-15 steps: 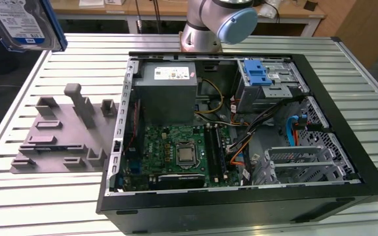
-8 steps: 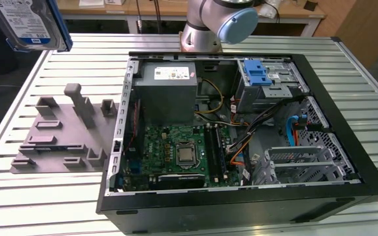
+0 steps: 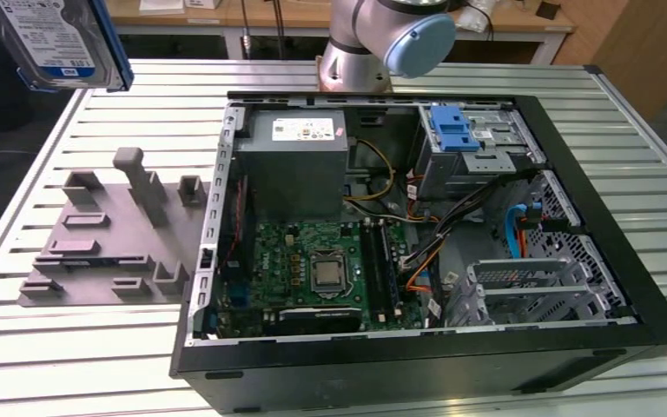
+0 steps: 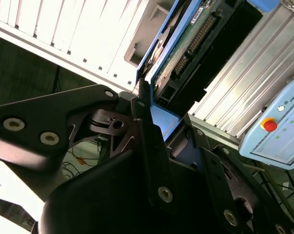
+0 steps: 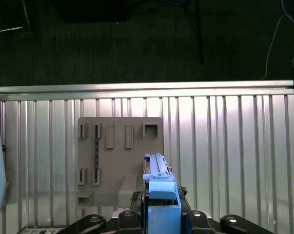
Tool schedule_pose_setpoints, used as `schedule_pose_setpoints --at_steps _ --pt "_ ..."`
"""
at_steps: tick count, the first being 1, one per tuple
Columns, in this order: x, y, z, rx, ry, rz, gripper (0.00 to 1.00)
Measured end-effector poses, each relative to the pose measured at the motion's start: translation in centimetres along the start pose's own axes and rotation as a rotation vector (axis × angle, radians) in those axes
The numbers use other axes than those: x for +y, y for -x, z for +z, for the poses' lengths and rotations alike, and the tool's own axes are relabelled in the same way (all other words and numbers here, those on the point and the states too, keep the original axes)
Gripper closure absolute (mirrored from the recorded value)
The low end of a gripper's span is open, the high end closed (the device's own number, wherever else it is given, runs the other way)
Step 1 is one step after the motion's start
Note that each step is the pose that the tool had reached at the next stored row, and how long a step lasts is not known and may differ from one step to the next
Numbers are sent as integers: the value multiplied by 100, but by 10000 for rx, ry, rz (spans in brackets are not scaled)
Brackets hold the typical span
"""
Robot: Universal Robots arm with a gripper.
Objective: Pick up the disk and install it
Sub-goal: 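Pick up the disk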
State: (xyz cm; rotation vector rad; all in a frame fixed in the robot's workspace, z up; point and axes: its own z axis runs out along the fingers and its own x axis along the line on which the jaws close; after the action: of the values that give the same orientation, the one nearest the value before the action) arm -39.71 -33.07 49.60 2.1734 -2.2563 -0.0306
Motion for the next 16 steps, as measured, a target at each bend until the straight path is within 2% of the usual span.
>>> schedule_pose_setpoints --at_steps 16 --pt "-72 2 0 1 0 -1 64"
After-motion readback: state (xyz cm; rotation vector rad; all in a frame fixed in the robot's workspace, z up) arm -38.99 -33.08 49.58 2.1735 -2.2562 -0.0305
